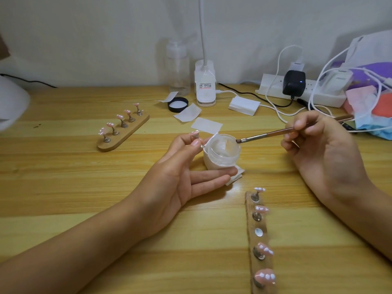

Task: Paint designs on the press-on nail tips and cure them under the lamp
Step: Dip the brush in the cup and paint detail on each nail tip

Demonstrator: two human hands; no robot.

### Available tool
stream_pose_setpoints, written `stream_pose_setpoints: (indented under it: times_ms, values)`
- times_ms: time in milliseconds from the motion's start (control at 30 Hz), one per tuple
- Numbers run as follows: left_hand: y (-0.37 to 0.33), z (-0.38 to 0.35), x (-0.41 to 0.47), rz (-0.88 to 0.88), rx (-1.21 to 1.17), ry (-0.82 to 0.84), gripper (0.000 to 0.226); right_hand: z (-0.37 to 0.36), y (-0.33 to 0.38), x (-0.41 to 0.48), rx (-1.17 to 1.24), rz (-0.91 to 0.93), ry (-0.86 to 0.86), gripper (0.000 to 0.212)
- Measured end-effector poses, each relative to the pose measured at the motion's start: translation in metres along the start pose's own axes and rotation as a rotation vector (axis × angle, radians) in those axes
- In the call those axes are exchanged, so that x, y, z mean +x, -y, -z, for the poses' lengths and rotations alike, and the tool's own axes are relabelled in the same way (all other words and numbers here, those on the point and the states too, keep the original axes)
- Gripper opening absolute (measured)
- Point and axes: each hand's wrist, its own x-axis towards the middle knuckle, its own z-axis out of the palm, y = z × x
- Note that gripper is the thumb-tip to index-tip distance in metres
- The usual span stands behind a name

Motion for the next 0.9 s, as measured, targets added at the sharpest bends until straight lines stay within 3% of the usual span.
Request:
stream_pose_setpoints:
  times_ms: [167,267,333,433,567,900]
  values:
    - [0.003,-0.003,0.000,-0.078,0.098,-0.103,0.026,0.002,0.002,0.001,0.041,-0.001,-0.060,0.021]
    - [0.007,-0.003,-0.002,-0.223,0.239,-0.242,0.006,0.001,0.003,0.002,0.081,-0.028,-0.125,0.023]
    - [0.005,0.000,-0.005,-0.311,0.283,-0.283,0.019,-0.001,0.004,0.003,0.111,-0.053,-0.171,0.024]
    - [0.006,0.000,-0.009,-0.316,0.337,-0.164,0.018,-0.003,0.005,0.002,0.147,-0.086,-0.178,0.020]
    - [0.016,-0.004,-0.008,-0.178,0.600,-0.002,0.015,-0.006,0.005,0.000,0.128,-0.078,-0.114,0.018]
    - [0.010,-0.003,-0.007,-0.213,0.548,-0.012,0.011,-0.014,0.005,-0.010,0.041,-0.004,0.096,0.023]
